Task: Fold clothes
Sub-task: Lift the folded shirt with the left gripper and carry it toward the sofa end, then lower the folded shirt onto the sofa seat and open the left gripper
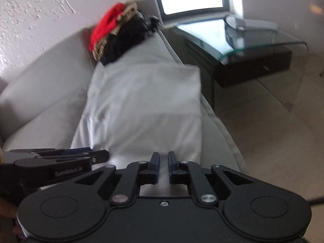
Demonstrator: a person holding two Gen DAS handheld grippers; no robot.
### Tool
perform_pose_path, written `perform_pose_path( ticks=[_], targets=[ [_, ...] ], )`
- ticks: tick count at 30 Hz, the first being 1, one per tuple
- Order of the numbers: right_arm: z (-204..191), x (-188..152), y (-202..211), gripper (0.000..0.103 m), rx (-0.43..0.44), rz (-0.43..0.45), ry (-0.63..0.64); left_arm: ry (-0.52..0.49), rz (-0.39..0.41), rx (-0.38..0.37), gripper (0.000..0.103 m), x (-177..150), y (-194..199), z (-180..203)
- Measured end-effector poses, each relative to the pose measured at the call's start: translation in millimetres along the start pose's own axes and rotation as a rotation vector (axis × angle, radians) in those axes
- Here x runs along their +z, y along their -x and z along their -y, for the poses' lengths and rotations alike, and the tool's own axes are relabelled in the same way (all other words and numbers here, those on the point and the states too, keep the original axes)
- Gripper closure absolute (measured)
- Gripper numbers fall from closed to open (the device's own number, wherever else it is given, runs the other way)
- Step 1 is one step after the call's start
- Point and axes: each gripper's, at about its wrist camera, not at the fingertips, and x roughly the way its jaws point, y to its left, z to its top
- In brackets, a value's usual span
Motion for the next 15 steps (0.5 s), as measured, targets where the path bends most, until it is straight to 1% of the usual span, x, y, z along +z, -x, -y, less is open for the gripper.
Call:
perform_pose_path(
  ticks=[3, 5, 6, 7, 8, 9, 10, 11, 12, 13, 14, 15],
  targets=[
    [2, -19, 19, 0.094, -0.009, -0.036, -0.010, -0.021, -0.041, 0.021, 0.065, -18, 17, 2],
    [3, -24, 31, 0.093, 0.001, -0.071, -0.051, -0.015, -0.079, 0.039, 0.061, -26, 31, 1],
    [3, -24, 37, 0.091, 0.013, -0.073, -0.083, -0.007, -0.090, 0.044, 0.061, -29, 38, 1],
    [2, -24, 45, 0.084, 0.026, -0.069, -0.109, 0.001, -0.083, 0.041, 0.059, -30, 47, 2],
    [-1, -23, 55, 0.070, 0.040, -0.057, -0.124, 0.007, -0.067, 0.032, 0.055, -31, 59, 2],
    [-5, -22, 65, 0.062, 0.059, -0.041, -0.129, 0.010, -0.044, 0.022, 0.047, -31, 72, 3],
    [-10, -22, 75, 0.049, 0.078, -0.024, -0.126, 0.009, -0.016, 0.011, 0.041, -31, 86, 4],
    [-16, -19, 86, 0.045, 0.093, -0.007, -0.115, 0.007, 0.010, 0.011, 0.032, -30, 99, 6],
    [-22, -17, 96, 0.044, 0.097, 0.008, -0.098, 0.002, 0.036, 0.021, 0.026, -29, 112, 8],
    [-28, -16, 107, 0.042, 0.093, 0.023, -0.079, -0.002, 0.062, 0.030, 0.024, -28, 125, 10],
    [-33, -14, 117, 0.036, 0.089, 0.035, -0.064, -0.005, 0.082, 0.042, 0.021, -26, 136, 11],
    [-38, -13, 127, 0.034, 0.082, 0.042, -0.053, -0.007, 0.097, 0.057, 0.017, -24, 145, 12]
  ],
)
